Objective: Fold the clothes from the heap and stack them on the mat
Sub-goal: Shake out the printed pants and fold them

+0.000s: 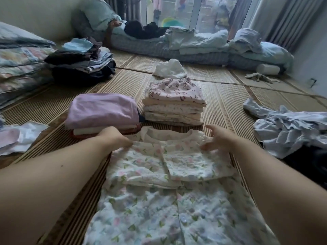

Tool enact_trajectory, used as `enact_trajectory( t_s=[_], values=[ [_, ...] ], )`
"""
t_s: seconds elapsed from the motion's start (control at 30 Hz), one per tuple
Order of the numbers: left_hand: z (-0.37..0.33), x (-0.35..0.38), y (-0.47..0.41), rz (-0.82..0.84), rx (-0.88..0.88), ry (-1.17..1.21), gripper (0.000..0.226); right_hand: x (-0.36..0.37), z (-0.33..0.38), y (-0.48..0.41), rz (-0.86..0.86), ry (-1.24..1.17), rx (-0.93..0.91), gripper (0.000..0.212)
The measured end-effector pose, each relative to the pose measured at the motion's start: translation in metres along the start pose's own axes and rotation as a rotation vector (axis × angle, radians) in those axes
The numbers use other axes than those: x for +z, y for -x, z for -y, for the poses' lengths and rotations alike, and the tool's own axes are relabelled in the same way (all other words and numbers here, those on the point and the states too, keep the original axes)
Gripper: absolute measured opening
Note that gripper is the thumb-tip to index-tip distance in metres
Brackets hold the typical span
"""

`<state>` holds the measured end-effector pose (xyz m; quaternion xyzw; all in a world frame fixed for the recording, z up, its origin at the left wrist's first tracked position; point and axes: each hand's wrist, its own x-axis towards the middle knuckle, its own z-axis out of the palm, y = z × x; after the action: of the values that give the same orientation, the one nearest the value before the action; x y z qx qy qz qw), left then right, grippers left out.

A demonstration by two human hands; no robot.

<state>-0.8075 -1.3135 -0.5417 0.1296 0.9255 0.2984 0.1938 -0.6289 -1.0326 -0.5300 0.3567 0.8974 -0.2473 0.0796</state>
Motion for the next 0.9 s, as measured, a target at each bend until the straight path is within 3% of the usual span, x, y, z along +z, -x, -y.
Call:
enact_trajectory(
  t_s=[0.07, 0.13, 0.23, 0.4, 0.53, 0.63, 0.77, 0.9],
  values=[
    [0.0, -0.004, -0.001, 0.044, -0.005, 0.031, 0.034, -0.001, 0.006, -0.016, 0.039, 0.151, -0.034, 0.084],
    [0.0, -0.004, -0.003, 0.092, 0.018, 0.091, 0.03, -0.002, 0.012, -0.029, 0.121, 0.244, -0.025, 0.046],
    [-0.001, -0.008, 0.001, 0.102, 0.142, 0.228, 0.017, -0.005, 0.012, -0.035, 0.111, 0.118, -0.047, 0.021],
    [-0.014, -0.025, 0.009, 0.092, 0.363, 0.431, 0.013, -0.022, -0.001, -0.007, -0.139, 0.016, -0.167, 0.014],
    [-0.028, -0.038, 0.031, 0.073, 0.457, 0.594, 0.005, -0.046, -0.01, 0.046, -0.426, 0.14, -0.4, 0.034],
    [-0.017, -0.047, 0.055, 0.147, 0.563, 0.578, 0.003, -0.046, -0.016, 0.097, -0.54, 0.243, -0.583, 0.032],
    [0.02, -0.049, 0.095, 0.309, 0.652, 0.615, 0.004, -0.022, -0.033, 0.164, -0.573, 0.282, -0.688, 0.026],
    [0.067, -0.045, 0.125, 0.454, 0.655, 0.507, 0.022, 0.018, -0.06, 0.217, -0.426, 0.229, -0.552, 0.012]
  ],
)
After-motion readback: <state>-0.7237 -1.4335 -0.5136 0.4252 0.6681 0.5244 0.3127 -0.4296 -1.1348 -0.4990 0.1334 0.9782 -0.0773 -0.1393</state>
